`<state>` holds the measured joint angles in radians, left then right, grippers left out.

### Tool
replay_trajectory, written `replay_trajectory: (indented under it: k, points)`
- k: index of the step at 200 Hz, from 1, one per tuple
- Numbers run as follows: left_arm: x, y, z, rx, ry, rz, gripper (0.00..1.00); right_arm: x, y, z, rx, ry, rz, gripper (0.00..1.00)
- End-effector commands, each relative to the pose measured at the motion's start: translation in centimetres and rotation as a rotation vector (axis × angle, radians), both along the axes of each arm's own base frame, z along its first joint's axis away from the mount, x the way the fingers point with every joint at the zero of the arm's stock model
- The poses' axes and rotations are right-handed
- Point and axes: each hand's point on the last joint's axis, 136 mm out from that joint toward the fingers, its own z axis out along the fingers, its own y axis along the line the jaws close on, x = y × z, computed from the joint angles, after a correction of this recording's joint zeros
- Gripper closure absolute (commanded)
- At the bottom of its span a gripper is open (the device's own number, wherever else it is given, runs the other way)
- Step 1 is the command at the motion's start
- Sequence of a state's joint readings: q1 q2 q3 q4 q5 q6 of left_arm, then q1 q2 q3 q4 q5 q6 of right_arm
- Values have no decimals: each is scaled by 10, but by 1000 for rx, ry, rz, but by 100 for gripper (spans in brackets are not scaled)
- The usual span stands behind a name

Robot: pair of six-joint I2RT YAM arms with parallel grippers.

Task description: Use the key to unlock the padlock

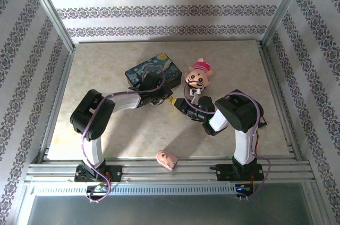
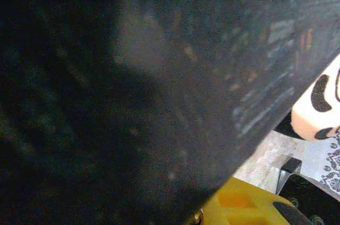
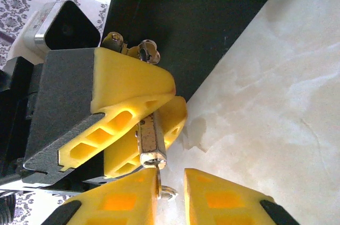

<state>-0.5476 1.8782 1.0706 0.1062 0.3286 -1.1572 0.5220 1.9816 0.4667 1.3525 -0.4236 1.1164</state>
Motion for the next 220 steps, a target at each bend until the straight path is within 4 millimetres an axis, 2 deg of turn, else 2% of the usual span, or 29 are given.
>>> replay_trajectory:
  k: [1,28,90,134,171,188,220]
  points:
    - [-38,-8,-25,-64,201,-38,90,3,9,8,13,-45,17,85]
    - [-38,-9,-25,-65,201,-40,90,5,12,10,23,-47,24,100]
    - [-41,-12,-20,-75,184,-79,87,20,13,24,57,-71,13,100]
    - [-32,-16,-7,-115,102,-89,64,23,15,31,77,-72,17,100]
    - [-22,-23,7,-150,14,-106,54,22,15,31,80,-68,16,100]
    - [-19,-22,12,-151,-20,-105,55,23,16,31,81,-67,12,100]
    - [-20,-18,13,-143,-47,-99,66,24,16,31,87,-59,8,100]
